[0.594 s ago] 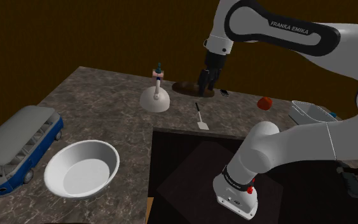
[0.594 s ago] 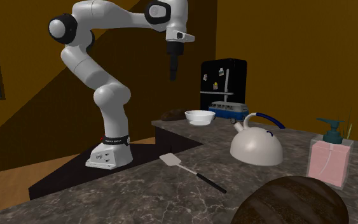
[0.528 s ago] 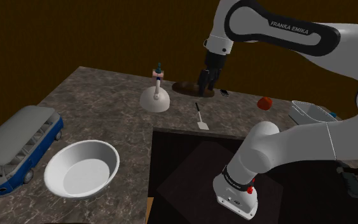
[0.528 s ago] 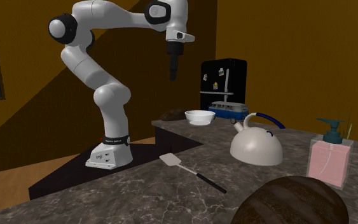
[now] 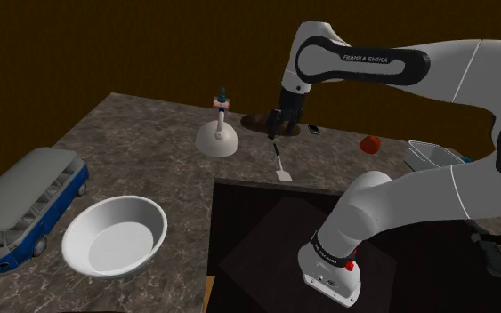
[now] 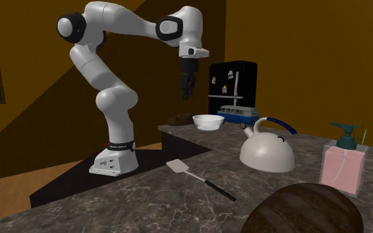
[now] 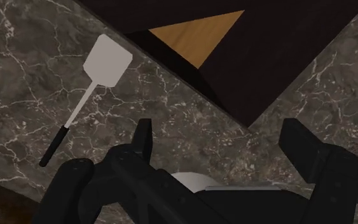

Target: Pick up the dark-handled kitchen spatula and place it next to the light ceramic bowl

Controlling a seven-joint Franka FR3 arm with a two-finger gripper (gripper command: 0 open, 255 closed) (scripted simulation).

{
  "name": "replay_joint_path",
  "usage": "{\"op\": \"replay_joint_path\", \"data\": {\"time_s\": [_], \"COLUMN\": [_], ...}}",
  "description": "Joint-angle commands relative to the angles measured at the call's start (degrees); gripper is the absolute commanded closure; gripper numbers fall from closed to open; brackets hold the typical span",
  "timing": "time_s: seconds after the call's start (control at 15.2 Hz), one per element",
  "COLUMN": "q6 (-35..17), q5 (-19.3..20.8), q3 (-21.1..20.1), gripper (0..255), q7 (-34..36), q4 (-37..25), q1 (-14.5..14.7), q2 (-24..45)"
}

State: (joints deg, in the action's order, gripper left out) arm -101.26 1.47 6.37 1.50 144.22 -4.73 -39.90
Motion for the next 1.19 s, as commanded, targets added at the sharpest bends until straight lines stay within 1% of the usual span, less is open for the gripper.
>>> {"op": "replay_joint_path", "data": {"time_s": [0.0, 0.53, 0.86, 1.12], "q6": [-4.0, -20.3, -30.3, -37.8], "q5": [0.7, 3.4, 4.5, 4.5], "q3": [0.7, 4.4, 7.0, 9.3], "gripper": [0, 0, 0, 0], "q7": [1.6, 7.4, 10.8, 13.2], "q4": [1.5, 5.0, 5.4, 4.9], "q1": [-1.6, -7.6, -11.1, -13.5], "q2": [1.8, 12.1, 19.9, 26.7]}}
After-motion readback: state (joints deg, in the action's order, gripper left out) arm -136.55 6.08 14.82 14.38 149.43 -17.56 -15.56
